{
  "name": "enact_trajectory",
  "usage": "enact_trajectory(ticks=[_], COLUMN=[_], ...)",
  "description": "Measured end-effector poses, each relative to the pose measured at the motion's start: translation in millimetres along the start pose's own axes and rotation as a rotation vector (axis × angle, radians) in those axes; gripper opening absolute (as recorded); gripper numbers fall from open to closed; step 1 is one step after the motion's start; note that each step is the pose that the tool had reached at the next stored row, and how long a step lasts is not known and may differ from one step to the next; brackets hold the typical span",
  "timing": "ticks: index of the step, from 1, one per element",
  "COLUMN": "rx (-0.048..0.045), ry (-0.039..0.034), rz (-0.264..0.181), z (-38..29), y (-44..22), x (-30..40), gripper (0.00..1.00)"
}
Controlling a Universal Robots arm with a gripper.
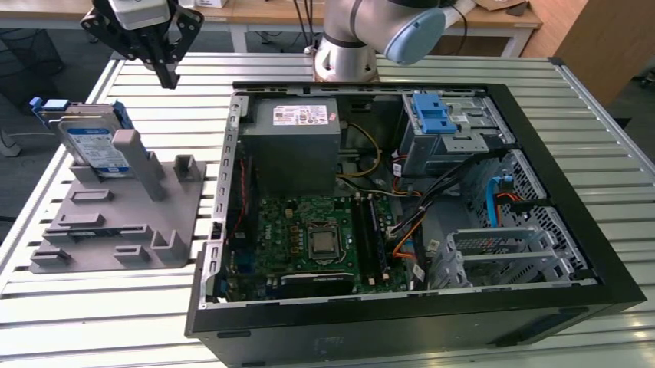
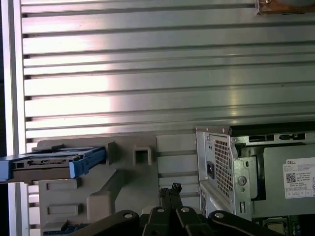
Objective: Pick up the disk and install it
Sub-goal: 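Reach for the disk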
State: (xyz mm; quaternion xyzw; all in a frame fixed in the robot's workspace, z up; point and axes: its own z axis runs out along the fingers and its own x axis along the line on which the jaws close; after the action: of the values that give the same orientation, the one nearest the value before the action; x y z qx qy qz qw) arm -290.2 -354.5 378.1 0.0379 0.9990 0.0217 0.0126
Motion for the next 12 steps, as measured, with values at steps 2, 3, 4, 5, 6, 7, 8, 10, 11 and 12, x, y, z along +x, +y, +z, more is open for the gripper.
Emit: enact_trajectory(ticks=[2, 3, 4, 5, 6, 7, 8, 10, 11, 12], rx=[0.0000, 0.0000, 0.0000, 0.0000, 0.0000, 0.0000, 0.0000, 0.0000, 0.0000, 0.0000], ry=[0.0000, 0.0000, 0.0000, -0.0001, 0.0000, 0.0000, -0.0001, 0.0000, 0.0000, 0.0000], rz=[0.000, 0.000, 0.000, 0.000, 0.000, 0.000, 0.000, 0.000, 0.000, 0.000], z=[-0.1, -0.1, -0.2, -0.2, -0.3, -0.3, -0.3, -0.4, -0.4, -0.3], y=[-0.2, -0.3, -0.5, -0.7, -0.9, -1.0, -1.2, -1.5, -1.5, -1.6], x=[2.6, 4.6, 7.0, 9.9, 12.4, 14.8, 17.0, 20.3, 21.1, 21.4], gripper=[0.11, 0.11, 0.11, 0.11, 0.11, 0.11, 0.11, 0.11, 0.11, 0.11])
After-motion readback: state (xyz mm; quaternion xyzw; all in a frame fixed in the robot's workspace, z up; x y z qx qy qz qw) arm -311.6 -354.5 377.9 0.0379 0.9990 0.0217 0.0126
